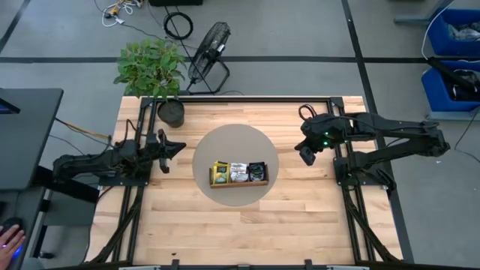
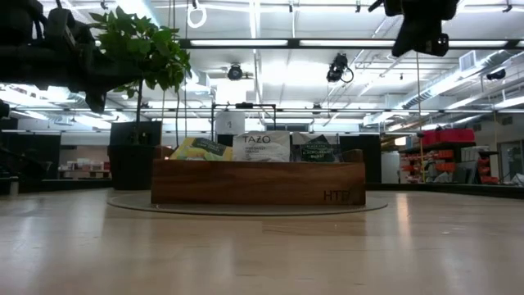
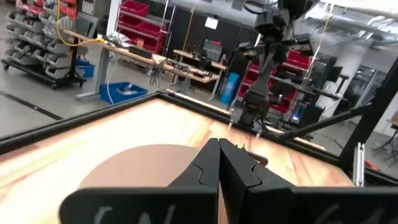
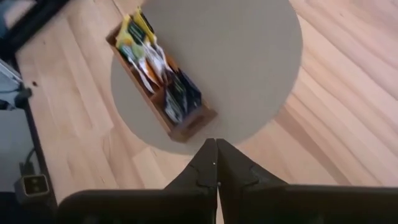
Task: Pick & Place Tea
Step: Return to Home Position
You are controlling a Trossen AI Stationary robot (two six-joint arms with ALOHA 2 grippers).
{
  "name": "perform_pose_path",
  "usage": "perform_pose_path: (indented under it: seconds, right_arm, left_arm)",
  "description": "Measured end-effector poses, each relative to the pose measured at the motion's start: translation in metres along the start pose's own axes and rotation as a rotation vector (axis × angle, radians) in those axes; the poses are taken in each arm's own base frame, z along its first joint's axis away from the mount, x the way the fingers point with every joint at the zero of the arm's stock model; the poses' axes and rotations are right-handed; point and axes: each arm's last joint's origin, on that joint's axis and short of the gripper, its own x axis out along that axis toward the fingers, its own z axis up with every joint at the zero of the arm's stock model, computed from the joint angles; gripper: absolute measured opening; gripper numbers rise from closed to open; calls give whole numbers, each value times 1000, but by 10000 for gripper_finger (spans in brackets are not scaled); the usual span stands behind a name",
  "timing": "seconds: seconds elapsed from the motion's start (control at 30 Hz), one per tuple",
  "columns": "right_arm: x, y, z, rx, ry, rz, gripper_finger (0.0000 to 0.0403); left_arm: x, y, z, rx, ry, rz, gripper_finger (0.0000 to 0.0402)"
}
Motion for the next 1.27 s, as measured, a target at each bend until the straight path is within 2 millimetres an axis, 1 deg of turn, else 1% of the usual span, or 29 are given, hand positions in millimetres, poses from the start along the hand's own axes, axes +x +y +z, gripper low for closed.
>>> perform_pose_path:
  seconds: [0.17,0.33,0.43,0.53,0.63,0.73,0.8,0.87,0.97,1.03,1.13,1.27]
  right_arm:
    - [-9,-4,-5,-17,-7,-13,4]
    - [-26,-12,-12,-38,-66,-80,4]
    - [-38,-18,-18,-49,-116,-100,4]
    - [-42,-25,-28,-38,-164,-76,4]
    - [-37,-36,-44,13,-199,-49,2]
    - [-30,-44,-57,61,-304,29,2]
    - [-22,-47,-61,75,-411,104,2]
    - [-16,-48,-63,83,-558,202,2]
    - [-13,-50,-66,80,-797,378,2]
    - [-10,-53,-73,64,-889,478,2]
    - [0,-60,-86,49,-928,568,2]
    - [6,-67,-99,31,-960,672,2]
  left_arm:
    - [0,0,-1,32,14,-23,9]
    - [0,-1,-3,47,50,-53,7]
    - [0,-1,-3,81,47,-58,8]
    - [0,-1,-3,98,38,-61,13]
    - [0,-1,-3,85,38,-62,18]
    - [0,-1,-3,84,38,-62,17]
    - [0,-1,-3,84,38,-62,16]
    - [0,-1,-3,84,38,-62,17]
    - [0,-1,-3,84,38,-62,18]
    - [0,-1,-3,85,38,-62,18]
    - [0,-1,-3,85,38,-62,18]
    - [0,-1,-3,85,38,-62,18]
